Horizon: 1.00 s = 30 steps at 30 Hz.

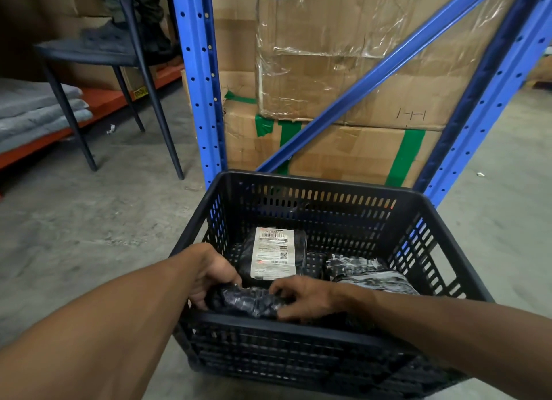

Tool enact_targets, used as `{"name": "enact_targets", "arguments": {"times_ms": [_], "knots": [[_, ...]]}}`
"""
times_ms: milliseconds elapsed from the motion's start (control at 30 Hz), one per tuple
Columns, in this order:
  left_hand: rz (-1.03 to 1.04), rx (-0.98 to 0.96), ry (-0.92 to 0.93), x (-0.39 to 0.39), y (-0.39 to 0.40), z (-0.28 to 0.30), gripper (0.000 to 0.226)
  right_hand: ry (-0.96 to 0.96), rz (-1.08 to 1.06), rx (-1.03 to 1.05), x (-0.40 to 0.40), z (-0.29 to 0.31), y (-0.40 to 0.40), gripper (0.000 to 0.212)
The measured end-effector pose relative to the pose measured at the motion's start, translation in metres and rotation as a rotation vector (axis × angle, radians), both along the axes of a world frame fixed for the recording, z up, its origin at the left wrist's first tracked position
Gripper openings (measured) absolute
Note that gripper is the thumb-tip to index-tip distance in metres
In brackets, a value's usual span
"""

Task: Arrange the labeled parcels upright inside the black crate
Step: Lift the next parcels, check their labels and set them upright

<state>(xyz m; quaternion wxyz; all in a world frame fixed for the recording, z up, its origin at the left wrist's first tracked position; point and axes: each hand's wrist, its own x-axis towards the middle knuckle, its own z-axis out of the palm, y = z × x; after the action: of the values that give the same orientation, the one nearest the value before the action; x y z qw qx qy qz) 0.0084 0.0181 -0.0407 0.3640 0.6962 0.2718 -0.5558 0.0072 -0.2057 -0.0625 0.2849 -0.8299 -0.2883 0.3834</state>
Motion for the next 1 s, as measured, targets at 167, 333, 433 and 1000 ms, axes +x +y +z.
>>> {"name": "enact_targets", "arguments": {"times_ms": [167, 333, 433, 1000], "knots": [[0.070, -0.049, -0.092, 0.007, 0.000, 0.016, 0.071, -0.010, -0.239, 0.224, 0.019, 0.027, -0.021, 0.020], [0.129, -0.279, -0.319, 0.020, 0.004, 0.036, 0.103, -0.163, -0.539, 0.380, 0.046, 0.044, -0.044, 0.025], [0.165, -0.330, -0.509, 0.026, -0.003, 0.047, 0.106, -0.137, -0.732, 0.494, 0.054, 0.052, -0.052, 0.031], [0.640, -0.750, -0.679, 0.031, -0.019, 0.060, 0.037, 0.361, -0.872, 0.848, 0.041, 0.048, -0.026, 0.071]]}}
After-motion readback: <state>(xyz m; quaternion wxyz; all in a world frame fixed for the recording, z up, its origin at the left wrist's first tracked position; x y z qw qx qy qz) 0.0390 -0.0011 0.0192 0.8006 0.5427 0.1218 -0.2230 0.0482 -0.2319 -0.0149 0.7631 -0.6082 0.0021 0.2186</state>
